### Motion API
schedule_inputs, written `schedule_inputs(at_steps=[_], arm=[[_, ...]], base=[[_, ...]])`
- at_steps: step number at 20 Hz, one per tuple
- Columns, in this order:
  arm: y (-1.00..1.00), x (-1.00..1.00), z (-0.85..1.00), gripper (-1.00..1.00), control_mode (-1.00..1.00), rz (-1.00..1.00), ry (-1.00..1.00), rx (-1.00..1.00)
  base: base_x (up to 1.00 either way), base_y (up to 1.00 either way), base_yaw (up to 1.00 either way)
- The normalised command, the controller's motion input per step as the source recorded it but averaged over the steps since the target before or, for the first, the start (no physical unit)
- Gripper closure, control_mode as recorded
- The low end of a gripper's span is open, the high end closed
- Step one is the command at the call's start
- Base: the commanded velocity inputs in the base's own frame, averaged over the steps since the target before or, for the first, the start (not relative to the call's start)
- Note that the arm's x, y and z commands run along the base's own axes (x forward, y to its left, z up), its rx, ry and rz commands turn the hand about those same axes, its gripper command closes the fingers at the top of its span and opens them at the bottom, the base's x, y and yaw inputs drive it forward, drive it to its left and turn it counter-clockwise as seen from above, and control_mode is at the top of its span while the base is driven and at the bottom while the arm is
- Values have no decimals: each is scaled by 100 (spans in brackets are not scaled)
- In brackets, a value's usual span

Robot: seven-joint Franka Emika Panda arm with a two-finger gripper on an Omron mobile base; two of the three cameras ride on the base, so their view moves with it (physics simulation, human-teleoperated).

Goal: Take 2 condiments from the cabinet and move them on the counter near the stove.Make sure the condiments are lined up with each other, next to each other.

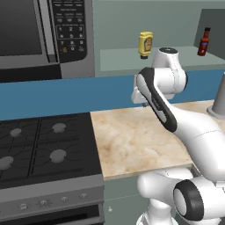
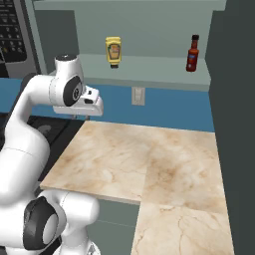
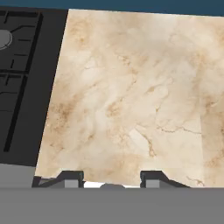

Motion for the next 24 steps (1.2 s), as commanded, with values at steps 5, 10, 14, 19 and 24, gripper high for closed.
schedule_inputs(at_steps=[5,10,14,19,24], arm=[[0,6,19,-100,-100,0,-13,0],[0,1,84,-100,-100,-1,-53,0],[0,14,80,-100,-100,-4,-53,0],[-10,32,53,-100,-100,-1,-42,3],[-18,35,43,-100,-100,0,-9,3]], base=[[0,0,0],[0,0,0],[0,0,0],[0,0,0],[0,0,0]])
